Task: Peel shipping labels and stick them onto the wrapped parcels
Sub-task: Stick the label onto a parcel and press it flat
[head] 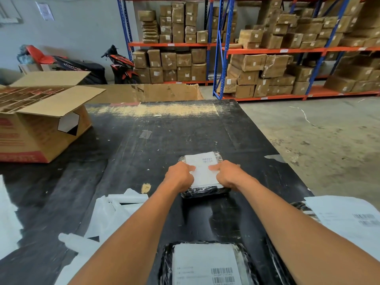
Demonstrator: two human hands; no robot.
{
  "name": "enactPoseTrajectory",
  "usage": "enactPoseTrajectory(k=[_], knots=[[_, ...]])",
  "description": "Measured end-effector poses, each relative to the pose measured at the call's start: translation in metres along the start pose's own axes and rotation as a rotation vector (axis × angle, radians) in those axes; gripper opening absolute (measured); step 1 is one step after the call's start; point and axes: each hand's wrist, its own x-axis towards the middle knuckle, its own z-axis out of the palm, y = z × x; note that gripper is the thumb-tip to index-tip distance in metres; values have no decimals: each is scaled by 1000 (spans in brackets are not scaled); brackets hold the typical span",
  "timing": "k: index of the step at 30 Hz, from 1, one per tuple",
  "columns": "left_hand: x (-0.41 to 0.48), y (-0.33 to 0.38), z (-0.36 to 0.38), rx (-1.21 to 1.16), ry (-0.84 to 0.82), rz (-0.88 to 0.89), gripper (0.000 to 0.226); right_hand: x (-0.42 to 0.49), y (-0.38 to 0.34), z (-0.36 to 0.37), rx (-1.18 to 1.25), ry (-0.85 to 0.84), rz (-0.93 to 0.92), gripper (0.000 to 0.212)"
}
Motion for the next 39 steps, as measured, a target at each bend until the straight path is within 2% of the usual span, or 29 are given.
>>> enactPoseTrajectory(k=[4, 6, 8, 11, 14, 19, 21, 23, 26, 34, 36, 37, 39], knots=[[6, 4, 3, 137, 27, -21, 46, 4, 0, 3, -83, 20, 56, 43], [6, 7, 5, 199, 2, -12, 56, 9, 2, 6, -76, 3, 56, 55], [7, 9, 4, 279, -39, 9, 56, 11, 1, 8, -103, -58, 28, 68], [8, 11, 4, 390, -55, 18, 44, 13, -2, 8, -172, -53, 19, 57], [4, 13, 2, 411, -86, 17, 38, 11, -5, 6, -125, -42, 55, 52], [7, 12, -3, 322, -109, 2, 52, -1, -5, 0, 67, -106, 112, 60], [7, 11, -6, 293, -110, 18, 54, -3, -2, 0, 120, -119, 117, 56], [6, 13, -6, 297, -112, 33, 49, -5, 1, 0, 137, -103, 114, 59], [0, 14, -10, 320, -144, 51, 40, -6, 4, 2, 170, -78, 107, 78], [4, -3, -17, 99, -176, 41, 32, -7, 9, -3, 247, -101, 131, 69], [6, -6, -19, 4, -187, 17, 29, -8, 12, -2, 311, -103, 152, 73], [5, -6, -19, -37, -196, 8, 30, -9, 12, -1, 320, -100, 148, 78], [5, -10, -18, -72, -222, 16, 49, -9, 14, 1, 254, -77, 112, 87]])
